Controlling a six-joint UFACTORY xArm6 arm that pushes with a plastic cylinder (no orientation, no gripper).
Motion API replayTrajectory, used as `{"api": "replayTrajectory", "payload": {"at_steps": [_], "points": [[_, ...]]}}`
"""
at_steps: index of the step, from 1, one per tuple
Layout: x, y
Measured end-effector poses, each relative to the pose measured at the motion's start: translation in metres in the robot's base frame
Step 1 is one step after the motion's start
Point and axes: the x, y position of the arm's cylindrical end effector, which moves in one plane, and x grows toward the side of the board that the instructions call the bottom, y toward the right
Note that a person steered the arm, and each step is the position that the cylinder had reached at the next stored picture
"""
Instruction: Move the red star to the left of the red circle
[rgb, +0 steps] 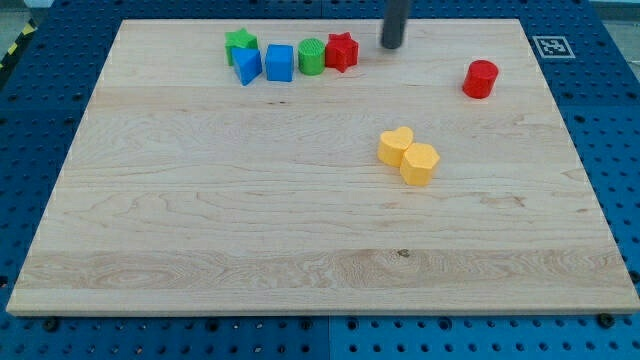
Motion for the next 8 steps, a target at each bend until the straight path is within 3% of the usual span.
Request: {"api": "replayTrajectory", "payload": {"at_steps": [1,3,6,8], "points": [[0.001,-0.074],[0.031,-0.096],[0.057,-0.076],[0.098,-0.015]]}}
